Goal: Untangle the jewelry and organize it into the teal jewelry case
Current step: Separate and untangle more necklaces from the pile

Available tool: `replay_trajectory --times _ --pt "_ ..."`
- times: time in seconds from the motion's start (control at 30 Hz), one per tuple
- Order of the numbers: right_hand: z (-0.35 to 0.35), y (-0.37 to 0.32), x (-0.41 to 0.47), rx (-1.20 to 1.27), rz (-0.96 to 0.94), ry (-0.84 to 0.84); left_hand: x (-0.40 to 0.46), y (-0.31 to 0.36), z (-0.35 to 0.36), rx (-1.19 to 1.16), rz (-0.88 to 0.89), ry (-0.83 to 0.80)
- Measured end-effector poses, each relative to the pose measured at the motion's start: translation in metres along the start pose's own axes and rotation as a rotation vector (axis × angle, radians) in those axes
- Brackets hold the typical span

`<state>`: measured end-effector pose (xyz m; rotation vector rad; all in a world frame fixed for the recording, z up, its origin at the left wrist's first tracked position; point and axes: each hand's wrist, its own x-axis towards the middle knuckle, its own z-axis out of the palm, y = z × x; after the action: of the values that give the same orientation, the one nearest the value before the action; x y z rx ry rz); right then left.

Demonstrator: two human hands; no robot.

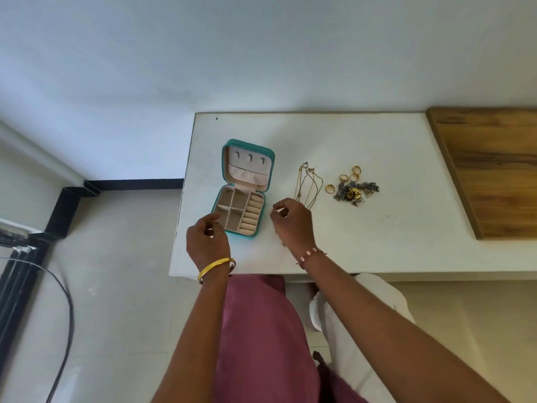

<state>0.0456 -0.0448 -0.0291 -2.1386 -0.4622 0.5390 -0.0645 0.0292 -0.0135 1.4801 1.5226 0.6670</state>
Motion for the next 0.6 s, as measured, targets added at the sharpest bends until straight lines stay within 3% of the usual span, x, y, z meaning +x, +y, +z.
replay_trajectory --times 0.13,0.43,0.6 --pt "0.021 -0.004 -0.007 -0.014 0.038 -0.072 0.012 -0.004 0.002 0.062 0.002 0.062" --pt "-0.001 -0.003 0.010 -0.094 -0.005 -0.040 0.000 -0.020 0.015 0.116 0.050 -0.136" --pt "-0.015 0.001 0.021 -0.177 -0.028 -0.057 -0.017 -0.016 0.024 0.032 -0.041 -0.150"
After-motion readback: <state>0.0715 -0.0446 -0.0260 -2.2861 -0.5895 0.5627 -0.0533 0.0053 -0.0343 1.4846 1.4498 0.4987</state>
